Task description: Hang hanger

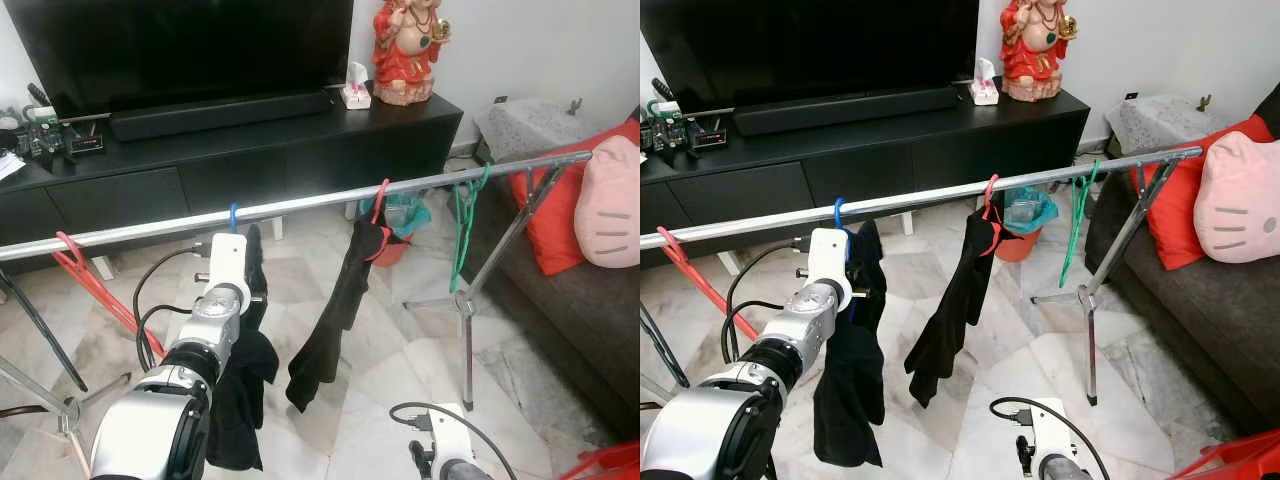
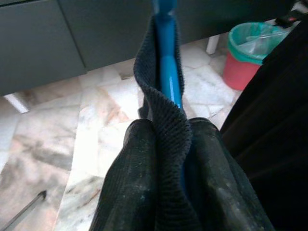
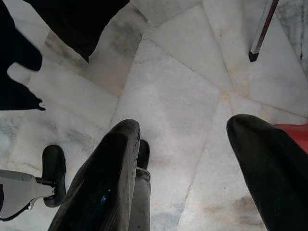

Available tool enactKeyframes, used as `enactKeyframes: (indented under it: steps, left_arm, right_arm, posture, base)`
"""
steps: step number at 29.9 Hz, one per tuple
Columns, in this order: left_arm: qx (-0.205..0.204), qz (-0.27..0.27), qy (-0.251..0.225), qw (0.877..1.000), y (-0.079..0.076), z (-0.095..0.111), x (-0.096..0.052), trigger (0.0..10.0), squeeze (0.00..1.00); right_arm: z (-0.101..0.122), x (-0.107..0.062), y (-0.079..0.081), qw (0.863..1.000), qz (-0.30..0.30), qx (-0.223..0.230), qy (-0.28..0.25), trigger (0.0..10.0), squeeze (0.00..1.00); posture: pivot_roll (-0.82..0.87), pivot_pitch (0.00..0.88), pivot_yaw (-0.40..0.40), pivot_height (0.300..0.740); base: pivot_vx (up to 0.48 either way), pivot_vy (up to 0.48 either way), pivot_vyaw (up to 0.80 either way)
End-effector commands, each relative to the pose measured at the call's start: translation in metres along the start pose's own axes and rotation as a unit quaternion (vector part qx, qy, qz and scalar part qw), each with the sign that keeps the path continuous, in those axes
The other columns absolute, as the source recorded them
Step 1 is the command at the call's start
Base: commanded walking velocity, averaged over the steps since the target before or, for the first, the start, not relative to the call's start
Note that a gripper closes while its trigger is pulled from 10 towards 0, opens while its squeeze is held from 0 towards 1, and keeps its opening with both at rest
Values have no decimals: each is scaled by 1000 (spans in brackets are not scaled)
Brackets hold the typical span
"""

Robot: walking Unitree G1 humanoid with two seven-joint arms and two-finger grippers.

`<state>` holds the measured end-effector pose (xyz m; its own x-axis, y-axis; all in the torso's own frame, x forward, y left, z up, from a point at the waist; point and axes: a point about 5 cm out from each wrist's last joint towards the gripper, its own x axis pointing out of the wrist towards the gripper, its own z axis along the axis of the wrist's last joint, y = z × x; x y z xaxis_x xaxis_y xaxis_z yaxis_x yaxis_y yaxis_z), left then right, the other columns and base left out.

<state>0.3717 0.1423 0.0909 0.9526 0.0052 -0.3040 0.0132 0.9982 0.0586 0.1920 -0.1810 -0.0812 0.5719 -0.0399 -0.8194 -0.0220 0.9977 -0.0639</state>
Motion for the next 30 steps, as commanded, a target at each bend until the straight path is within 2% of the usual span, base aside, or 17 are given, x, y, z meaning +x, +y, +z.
enactKeyframes:
  steps: [1, 15, 17, 19, 22, 25, 26, 27, 30]
  left_arm:
    - [-1, -8, -21, 1000, -2, 7, 0, 10000, 1000]
    - [4, -24, -71, 997, -5, 18, -4, 10000, 1000]
    - [10, -37, -102, 994, -1, 19, -10, 10000, 1000]
    - [10, -45, -110, 993, 1, 17, -13, 10000, 1000]
    - [18, -65, -151, 986, 15, 9, -33, 10000, 1000]
    - [17, -61, -161, 985, 22, 6, -42, 10000, 984]
    - [20, -62, -172, 983, 30, 1, -55, 10000, 0]
    - [20, -62, -172, 983, 30, 1, -55, 10000, 0]
    - [36, -72, -175, 981, 40, -12, -76, 10000, 0]
  right_arm:
    - [1, 0, -2, 1000, -3, -3, -4, 10000, 0]
    - [2, 0, -2, 1000, -12, 17, -10, 10000, 0]
    - [1, 0, -2, 999, -15, 26, -14, 10000, 0]
    - [0, 0, -1, 999, -15, 28, -14, 10000, 0]
    - [0, -1, -2, 999, -18, 34, -16, 10000, 0]
    - [0, -1, -2, 999, -19, 37, -18, 10000, 0]
    - [0, -1, -2, 999, -19, 40, -20, 10000, 0]
    - [0, -1, -2, 999, -19, 40, -20, 10000, 0]
    - [-1, -1, -1, 999, -20, 40, -20, 10000, 0]
  posture:
    - [35, 0, -40, 740]
    - [37, 0, -35, 740]
    - [37, 0, -33, 740]
    - [37, 0, -31, 740]
    - [35, 0, -28, 740]
    - [35, 0, -28, 740]
    - [45, 0, -26, 740]
    - [45, 0, -26, 740]
    - [50, 0, -27, 740]
  base:
    - [0, 0, 0]
    - [0, 0, 0]
    - [0, 0, 0]
    - [0, 0, 0]
    - [0, 0, 0]
    - [0, 0, 0]
    - [0, 0, 0]
    - [0, 0, 0]
    - [0, 0, 0]
